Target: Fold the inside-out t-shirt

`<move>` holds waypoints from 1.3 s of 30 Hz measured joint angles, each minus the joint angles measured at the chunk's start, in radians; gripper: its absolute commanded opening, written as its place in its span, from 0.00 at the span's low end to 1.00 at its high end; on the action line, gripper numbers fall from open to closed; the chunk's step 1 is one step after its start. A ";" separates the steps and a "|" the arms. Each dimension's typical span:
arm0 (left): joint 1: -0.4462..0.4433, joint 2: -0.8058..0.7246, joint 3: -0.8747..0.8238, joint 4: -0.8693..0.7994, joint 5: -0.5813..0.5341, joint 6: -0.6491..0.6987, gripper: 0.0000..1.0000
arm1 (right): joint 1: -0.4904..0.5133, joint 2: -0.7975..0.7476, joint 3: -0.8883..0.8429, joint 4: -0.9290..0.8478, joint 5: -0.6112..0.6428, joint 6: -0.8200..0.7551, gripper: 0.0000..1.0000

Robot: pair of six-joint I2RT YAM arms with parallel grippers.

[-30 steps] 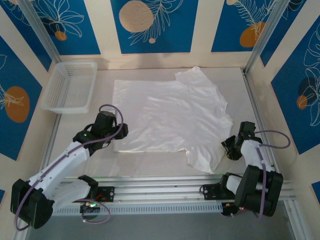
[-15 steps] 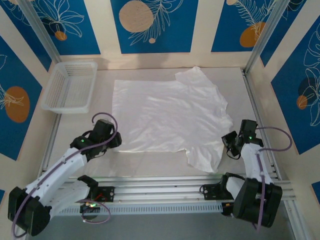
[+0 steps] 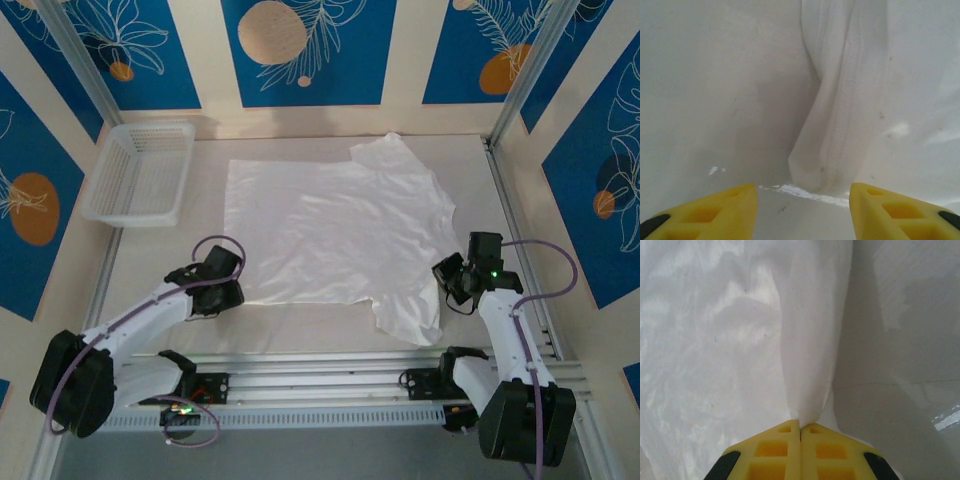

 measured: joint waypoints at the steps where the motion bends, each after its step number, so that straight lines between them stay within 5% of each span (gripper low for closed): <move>1: 0.000 0.015 0.000 0.002 0.000 0.003 0.47 | 0.000 0.000 0.000 0.000 0.000 0.001 0.00; 9: 0.000 0.100 0.004 0.029 -0.013 0.072 0.15 | 0.000 -0.002 0.000 -0.005 0.006 0.001 0.00; 14: 0.070 0.088 0.024 0.033 -0.072 0.114 0.08 | -0.040 -0.003 0.013 -0.043 0.034 -0.003 0.00; 19: 0.150 0.091 0.029 0.058 -0.102 0.151 0.11 | -0.073 -0.002 0.018 -0.052 0.032 -0.011 0.00; 26: 0.113 0.074 0.070 0.042 -0.140 0.179 0.40 | -0.067 0.000 0.018 -0.051 0.013 -0.011 0.00; 34: -0.048 0.106 0.078 -0.029 -0.196 0.109 0.38 | -0.046 0.013 0.018 -0.040 0.007 -0.010 0.00; 39: -0.083 0.225 0.079 -0.030 -0.229 0.065 0.26 | -0.043 0.014 0.018 -0.036 0.007 -0.010 0.00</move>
